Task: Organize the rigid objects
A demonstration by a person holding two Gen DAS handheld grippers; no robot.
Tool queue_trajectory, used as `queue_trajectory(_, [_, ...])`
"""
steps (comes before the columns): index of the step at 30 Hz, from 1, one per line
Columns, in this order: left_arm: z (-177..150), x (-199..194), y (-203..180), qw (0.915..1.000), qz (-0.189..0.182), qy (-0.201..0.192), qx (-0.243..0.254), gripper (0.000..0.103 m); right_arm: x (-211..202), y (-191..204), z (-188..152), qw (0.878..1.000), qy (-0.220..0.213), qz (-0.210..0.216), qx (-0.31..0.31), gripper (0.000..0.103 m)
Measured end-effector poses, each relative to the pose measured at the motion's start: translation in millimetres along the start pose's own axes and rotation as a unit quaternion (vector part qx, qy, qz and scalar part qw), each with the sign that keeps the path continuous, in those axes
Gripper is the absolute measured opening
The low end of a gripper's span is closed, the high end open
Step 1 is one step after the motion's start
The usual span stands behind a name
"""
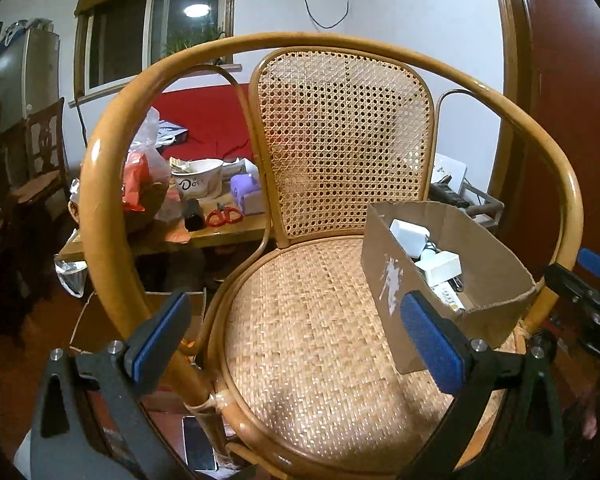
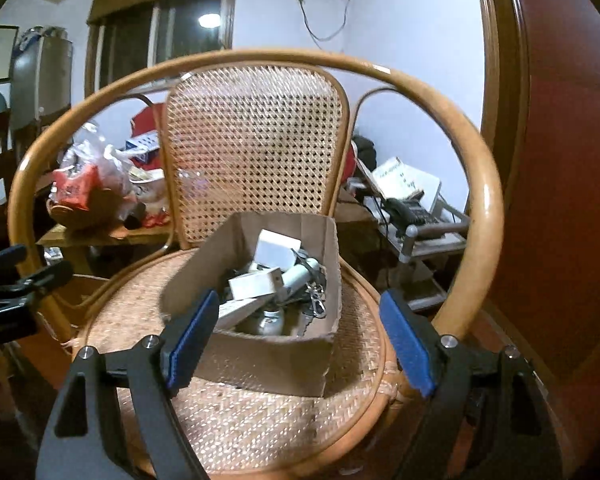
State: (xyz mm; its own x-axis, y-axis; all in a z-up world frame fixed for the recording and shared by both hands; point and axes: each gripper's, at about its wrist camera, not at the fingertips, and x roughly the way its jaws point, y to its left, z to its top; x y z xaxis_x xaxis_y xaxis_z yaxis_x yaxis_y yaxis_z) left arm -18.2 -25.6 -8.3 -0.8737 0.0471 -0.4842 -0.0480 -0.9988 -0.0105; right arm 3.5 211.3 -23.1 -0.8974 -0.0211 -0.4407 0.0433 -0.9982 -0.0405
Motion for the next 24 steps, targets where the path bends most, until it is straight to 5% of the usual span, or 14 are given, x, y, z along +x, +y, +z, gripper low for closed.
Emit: queue_trajectory(24, [-19,-20,-39,0.9992,0.014,-0.035,-0.015,0.103,-29,12,-16,1.0,-0.014,0.017,-0.004,0.088])
